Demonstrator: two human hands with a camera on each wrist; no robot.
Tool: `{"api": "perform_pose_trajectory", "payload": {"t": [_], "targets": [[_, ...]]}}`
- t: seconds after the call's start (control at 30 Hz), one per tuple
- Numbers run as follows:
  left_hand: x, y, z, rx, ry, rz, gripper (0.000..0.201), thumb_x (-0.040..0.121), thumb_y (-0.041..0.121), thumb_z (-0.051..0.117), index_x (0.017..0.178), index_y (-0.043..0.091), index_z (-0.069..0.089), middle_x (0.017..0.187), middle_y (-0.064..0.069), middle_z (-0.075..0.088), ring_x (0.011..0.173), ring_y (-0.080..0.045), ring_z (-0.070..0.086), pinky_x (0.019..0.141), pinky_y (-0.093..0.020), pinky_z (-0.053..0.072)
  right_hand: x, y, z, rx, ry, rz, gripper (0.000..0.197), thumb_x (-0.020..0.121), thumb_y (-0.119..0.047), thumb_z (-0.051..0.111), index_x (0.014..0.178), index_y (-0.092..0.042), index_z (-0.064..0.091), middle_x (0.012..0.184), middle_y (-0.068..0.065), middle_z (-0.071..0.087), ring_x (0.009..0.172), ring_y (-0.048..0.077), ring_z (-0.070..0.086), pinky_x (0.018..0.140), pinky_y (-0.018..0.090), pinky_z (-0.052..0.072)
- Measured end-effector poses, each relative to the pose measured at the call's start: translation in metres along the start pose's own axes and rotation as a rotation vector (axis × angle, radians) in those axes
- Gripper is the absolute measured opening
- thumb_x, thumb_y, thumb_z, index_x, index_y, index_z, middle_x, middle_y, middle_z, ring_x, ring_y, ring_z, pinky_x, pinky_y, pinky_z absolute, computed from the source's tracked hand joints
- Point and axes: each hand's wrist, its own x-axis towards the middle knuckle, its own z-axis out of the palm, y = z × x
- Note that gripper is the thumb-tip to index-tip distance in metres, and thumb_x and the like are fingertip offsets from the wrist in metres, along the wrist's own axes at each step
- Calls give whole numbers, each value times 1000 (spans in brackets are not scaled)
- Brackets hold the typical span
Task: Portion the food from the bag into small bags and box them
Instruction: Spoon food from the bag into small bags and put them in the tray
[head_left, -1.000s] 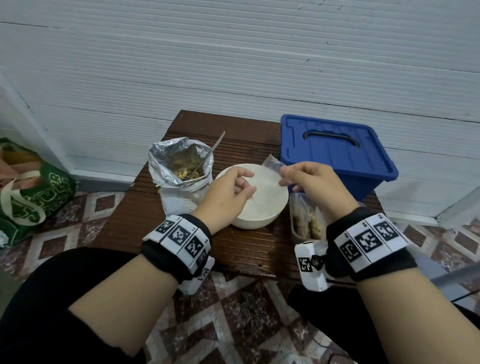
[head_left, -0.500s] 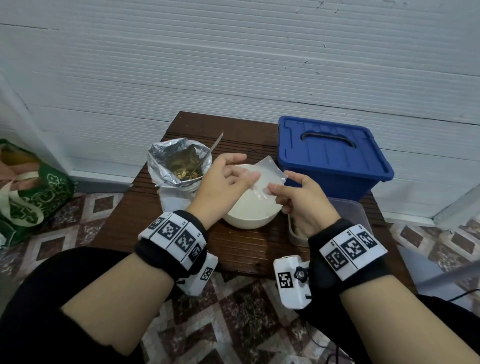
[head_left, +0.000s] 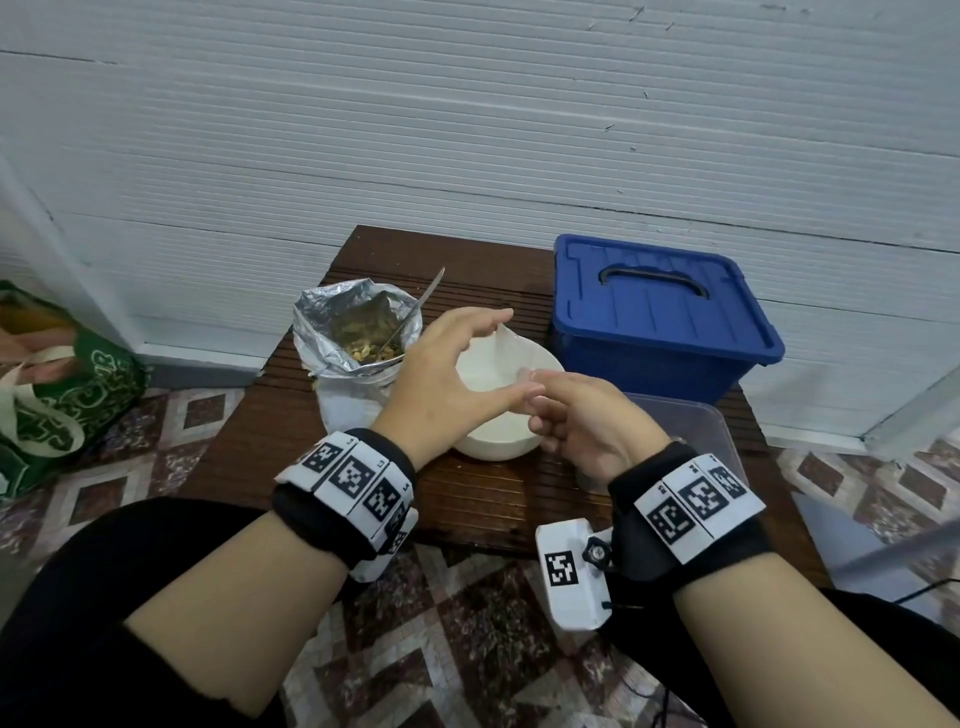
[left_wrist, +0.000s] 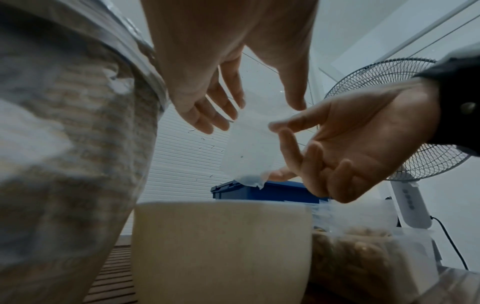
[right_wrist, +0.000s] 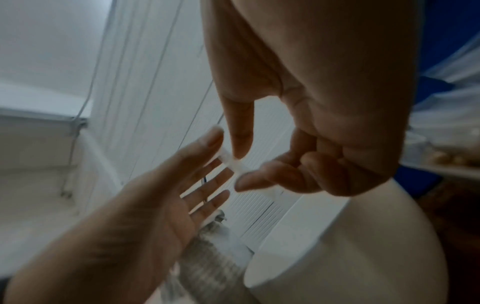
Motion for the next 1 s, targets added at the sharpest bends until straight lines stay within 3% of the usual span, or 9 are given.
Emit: {"api": "perform_pose_trajectory", "payload": {"t": [0.07, 0.13, 0.2, 0.3, 0.4, 0.47, 0.7, 0.9, 1.0], "targets": [[0, -1, -2, 42, 14, -2, 64, 67, 41, 83, 123, 21, 60, 120, 8, 61, 113, 0, 53, 101, -20, 42, -4, -3, 2, -205, 78, -81, 38, 88, -47, 60, 111, -17, 59, 78, 0, 71, 67, 11, 54, 64, 28, 41], [1, -1, -3, 79, 1, 10, 65, 67, 44, 82, 124, 20, 60, 118, 8, 61, 111, 1, 53, 100, -12, 37, -8, -6, 2, -291, 184, -251, 40, 89, -52, 56, 106, -17, 62, 82, -3, 68, 73, 9, 53, 72, 26, 40], [0, -1, -3, 115, -30, 47, 67, 68, 45, 81, 126, 18, 61, 114, 7, 60, 108, 2, 50, 97, -5, 32, -14, -11, 1, -292, 174, -384, 38, 88, -47, 58, 101, -12, 67, 81, -3, 66, 73, 4, 53, 71, 23, 37], [-2, -3, -2, 132, -85, 61, 71, 68, 51, 77, 128, 18, 60, 114, 6, 59, 107, 1, 51, 96, -5, 31, -19, -13, 1, -317, 112, -464, 26, 86, -33, 66, 87, -7, 72, 75, -2, 67, 67, -4, 55, 73, 21, 37], [-4, -5, -2, 150, -131, 54, 80, 66, 63, 72, 132, 21, 57, 115, 8, 58, 109, 1, 50, 96, -5, 31, -17, -12, 0, -360, 130, -482, 19, 86, -23, 67, 77, -8, 72, 72, -5, 67, 60, -12, 54, 70, 19, 37], [-3, -5, -4, 160, -157, 41, 87, 62, 66, 72, 135, 23, 54, 118, 9, 57, 112, 1, 48, 98, -4, 29, -15, -11, -1, -360, 149, -478, 19, 86, -22, 67, 75, -8, 72, 72, -7, 67, 65, -9, 55, 70, 20, 38], [-2, -5, -3, 155, -122, 50, 71, 65, 44, 84, 126, 18, 60, 116, 7, 60, 108, -2, 52, 96, -4, 31, -14, -11, -2, -337, 157, -459, 20, 87, -24, 66, 79, -6, 72, 70, -3, 65, 66, 3, 52, 68, 21, 39], [-2, -3, -3, 119, -60, 66, 59, 67, 40, 84, 118, 16, 66, 106, 4, 67, 101, -1, 56, 93, -7, 37, -14, -13, -3, -318, 162, -438, 18, 89, -29, 63, 84, -12, 70, 78, 0, 69, 67, 4, 52, 64, 20, 39], [-2, -3, -3, 117, -52, 65, 60, 66, 39, 85, 118, 16, 67, 102, 4, 66, 98, -1, 55, 91, -5, 37, -15, -13, -2, -292, 161, -529, 24, 86, -35, 65, 83, -11, 68, 74, -1, 62, 71, 6, 53, 69, 21, 40]]}}
